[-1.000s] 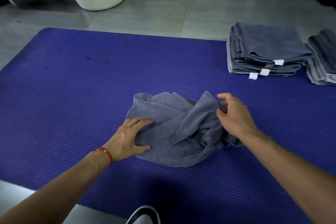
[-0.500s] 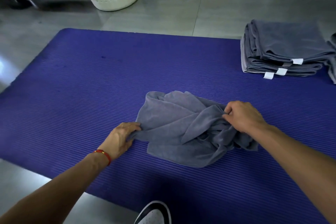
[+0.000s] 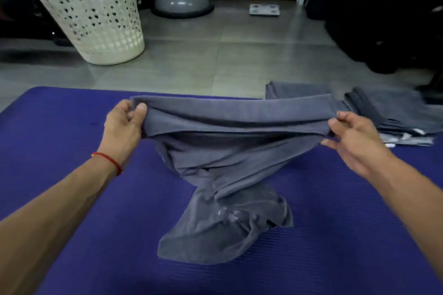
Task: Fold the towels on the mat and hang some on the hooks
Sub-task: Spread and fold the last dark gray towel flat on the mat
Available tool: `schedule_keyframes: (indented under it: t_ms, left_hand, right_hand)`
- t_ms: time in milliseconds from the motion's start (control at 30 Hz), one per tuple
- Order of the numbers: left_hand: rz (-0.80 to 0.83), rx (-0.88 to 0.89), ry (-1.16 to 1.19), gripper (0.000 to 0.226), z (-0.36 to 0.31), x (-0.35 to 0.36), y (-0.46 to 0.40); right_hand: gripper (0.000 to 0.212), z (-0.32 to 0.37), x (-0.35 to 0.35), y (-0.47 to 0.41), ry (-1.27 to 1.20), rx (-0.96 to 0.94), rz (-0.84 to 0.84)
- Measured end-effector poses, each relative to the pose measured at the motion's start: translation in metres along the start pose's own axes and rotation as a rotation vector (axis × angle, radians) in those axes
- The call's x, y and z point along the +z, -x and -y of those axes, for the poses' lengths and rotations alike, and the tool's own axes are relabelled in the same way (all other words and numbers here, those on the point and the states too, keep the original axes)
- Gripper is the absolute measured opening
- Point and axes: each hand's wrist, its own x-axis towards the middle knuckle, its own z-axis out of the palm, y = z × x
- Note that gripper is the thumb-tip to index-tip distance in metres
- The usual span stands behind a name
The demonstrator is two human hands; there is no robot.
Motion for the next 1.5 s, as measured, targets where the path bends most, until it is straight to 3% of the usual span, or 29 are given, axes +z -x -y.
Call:
schedule_keyframes:
  t_ms: [67,233,333,467,567,633,867,967,1067,1100,1167,1233,1267,1333,1400,1500]
  left_hand:
    - [0.015,0.11,-0.129,0.021,-0.038,0.019,-0.022]
    - [0.217,0.272,-0.074,0.017,-0.107,0.097,-0.044]
    - [0.417,0.07,-0.006,0.022,-0.109,0.156,-0.032]
    - [0.962,-0.354,0.043,0.016,-0.087,0.234,0.007]
    - [1.077,-0.372,-0.032,0.019,-0.076,0.282,0.042]
    - [1.048,-0.247,-0.09,0.019,-0.079,0.319,0.055]
    - [0.929,0.579,-0.391,0.012,-0.153,0.509,0.096]
    - [0.865,0.701,-0.376,0.017,-0.198,0.598,0.117]
    - [0.852,0.653,-0.306,0.021,-0.238,0.662,0.147]
    - [0.883,0.626,-0.255,0.026,-0.246,0.674,0.159]
    - [1.015,0.612,-0.277,0.045,-0.244,0.688,0.184]
    - [1.155,0.629,-0.481,0.059,-0.218,0.677,0.203]
    - [1.213,0.649,-0.539,0.057,-0.199,0.659,0.21]
    - [1.319,0.778,-0.532,0.044,-0.145,0.604,0.218]
    - [1.318,0.927,-0.582,0.055,-0.083,0.523,0.217]
    - [1.199,0.997,-0.775,0.075,-0.011,0.38,0.212]
  right_hand:
    - [0.023,0.021,-0.022,0.009,-0.053,-0.013,-0.053]
    - [0.013,0.019,-0.09,0.045,-0.054,-0.029,-0.352]
    - [0.015,-0.014,-0.127,0.076,-0.078,0.1,-0.456]
    - [0.02,-0.066,-0.171,0.135,-0.048,0.266,-0.549]
    - [0.013,-0.1,-0.199,0.175,-0.023,0.333,-0.622]
    - [0.013,-0.119,-0.224,0.193,-0.054,0.355,-0.727]
    - [0.013,-0.153,-0.331,0.189,-0.174,0.281,-1.264]
    - [0.004,-0.163,-0.374,0.177,-0.091,0.222,-1.464]
    - [0.002,-0.168,-0.409,0.169,-0.068,0.185,-1.615]
    - [0.003,-0.17,-0.418,0.167,-0.076,0.188,-1.628]
    - [0.026,-0.178,-0.428,0.163,-0.078,0.263,-1.556]
    - [0.054,-0.185,-0.418,0.167,0.019,0.464,-1.415]
    - [0.057,-0.187,-0.403,0.173,0.146,0.543,-1.342]
    - [0.047,-0.196,-0.365,0.188,0.424,0.514,-1.15]
    - [0.045,-0.21,-0.319,0.199,0.738,0.46,-0.927]
    - [0.057,-0.217,-0.267,0.204,1.188,0.322,-0.704]
